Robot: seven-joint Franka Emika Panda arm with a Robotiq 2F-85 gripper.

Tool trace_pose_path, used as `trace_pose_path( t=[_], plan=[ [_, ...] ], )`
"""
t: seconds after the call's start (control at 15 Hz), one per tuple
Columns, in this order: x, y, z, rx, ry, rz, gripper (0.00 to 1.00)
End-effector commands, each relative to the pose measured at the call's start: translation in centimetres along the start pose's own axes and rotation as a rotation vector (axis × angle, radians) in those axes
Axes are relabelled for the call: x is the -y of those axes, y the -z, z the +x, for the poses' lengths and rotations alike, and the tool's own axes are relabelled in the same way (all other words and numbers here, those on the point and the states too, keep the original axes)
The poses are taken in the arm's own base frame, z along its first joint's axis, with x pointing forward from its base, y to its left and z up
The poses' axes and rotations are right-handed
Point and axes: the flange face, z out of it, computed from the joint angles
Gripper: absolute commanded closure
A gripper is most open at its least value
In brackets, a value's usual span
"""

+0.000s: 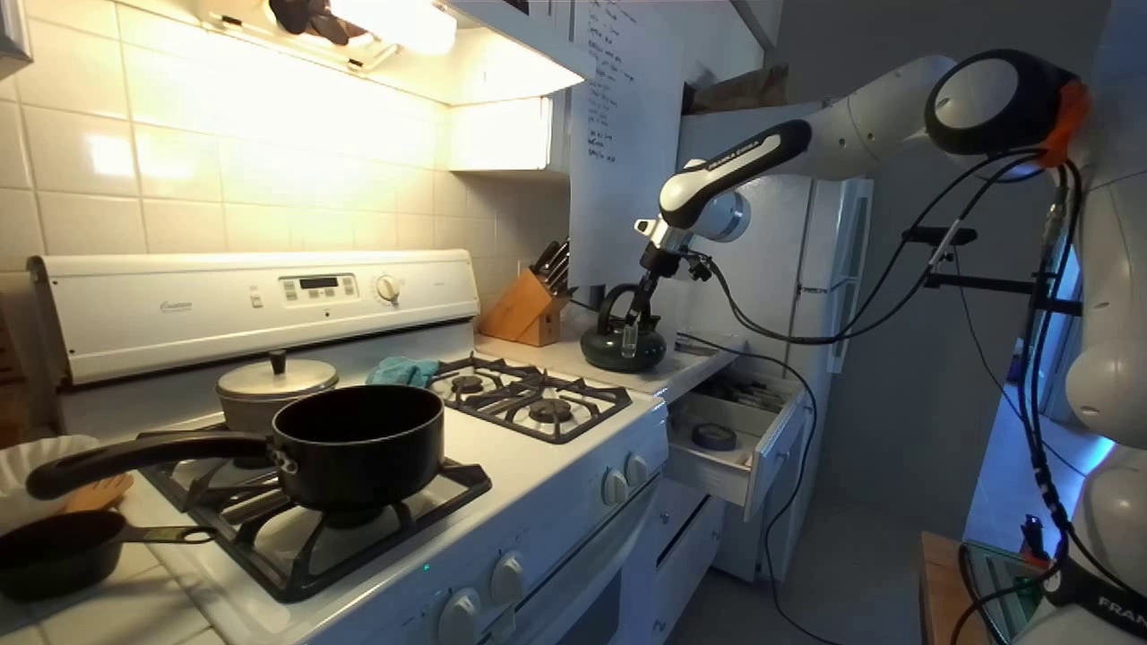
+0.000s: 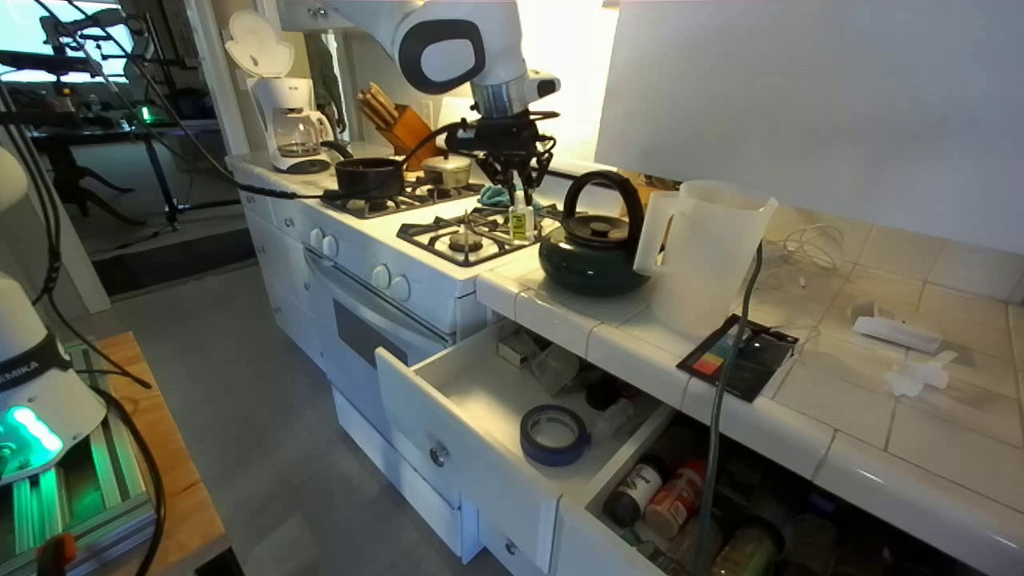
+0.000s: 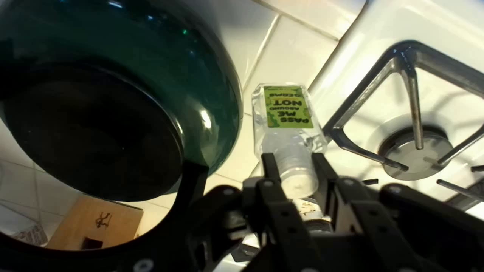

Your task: Pull open the drawer and take out the clear bottle

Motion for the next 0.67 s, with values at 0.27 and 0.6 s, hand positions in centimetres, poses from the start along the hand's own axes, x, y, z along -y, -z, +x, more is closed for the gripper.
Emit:
trace_pose_path(
  t=[0.27, 0.6],
  plan=[
    [0.1, -1.8, 0.7, 0.062, -0.034, 0.040, 0.93],
    [-0.2, -3.0, -0.5, 0.088, -0.070, 0.041, 0.93]
  ],
)
